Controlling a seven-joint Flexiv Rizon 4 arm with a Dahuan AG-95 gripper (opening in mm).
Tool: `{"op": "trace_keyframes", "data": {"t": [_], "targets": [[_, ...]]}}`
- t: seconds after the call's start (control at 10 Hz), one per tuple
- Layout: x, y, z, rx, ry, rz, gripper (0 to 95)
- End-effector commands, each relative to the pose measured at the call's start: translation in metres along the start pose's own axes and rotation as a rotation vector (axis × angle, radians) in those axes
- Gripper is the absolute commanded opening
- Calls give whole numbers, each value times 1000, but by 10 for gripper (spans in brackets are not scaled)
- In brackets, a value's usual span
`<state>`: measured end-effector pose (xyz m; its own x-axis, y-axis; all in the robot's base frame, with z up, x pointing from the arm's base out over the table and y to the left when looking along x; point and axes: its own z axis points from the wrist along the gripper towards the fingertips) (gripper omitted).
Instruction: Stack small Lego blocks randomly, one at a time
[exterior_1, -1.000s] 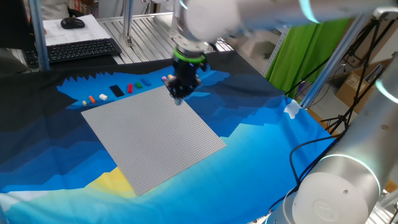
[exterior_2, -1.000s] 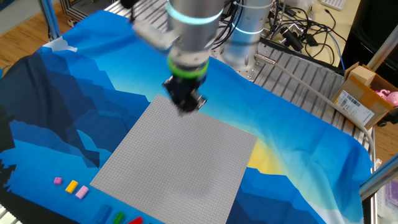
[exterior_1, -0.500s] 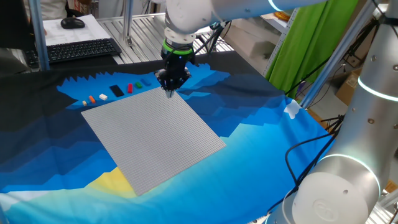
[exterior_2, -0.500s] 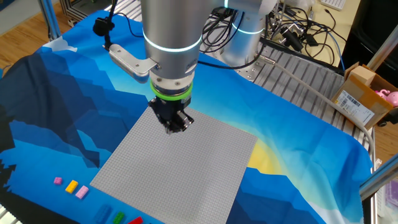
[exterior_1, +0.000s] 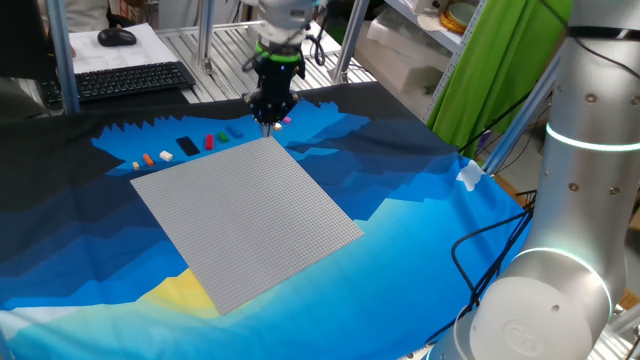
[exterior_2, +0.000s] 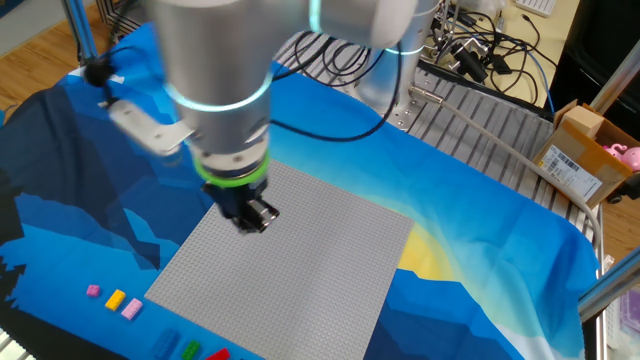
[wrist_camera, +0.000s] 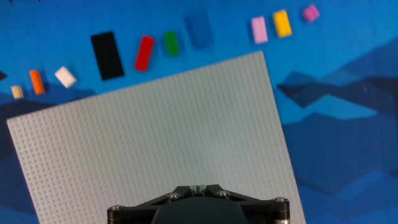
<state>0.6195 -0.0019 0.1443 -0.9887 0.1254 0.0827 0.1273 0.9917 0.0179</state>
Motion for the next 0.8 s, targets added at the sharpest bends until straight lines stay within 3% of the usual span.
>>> {"op": "trace_keyframes", "data": {"t": [0.1,0.5,0.6,0.7,0.8], "targets": [[-1,-3,-3,10,-3,0,0],[-3,-4,-3,18,-3,25,0],[-3,-4,-3,60,-33,33,0],[-3,-4,-3,60,-54,31,0],[-3,-4,-3,35,-49,4,0]]}}
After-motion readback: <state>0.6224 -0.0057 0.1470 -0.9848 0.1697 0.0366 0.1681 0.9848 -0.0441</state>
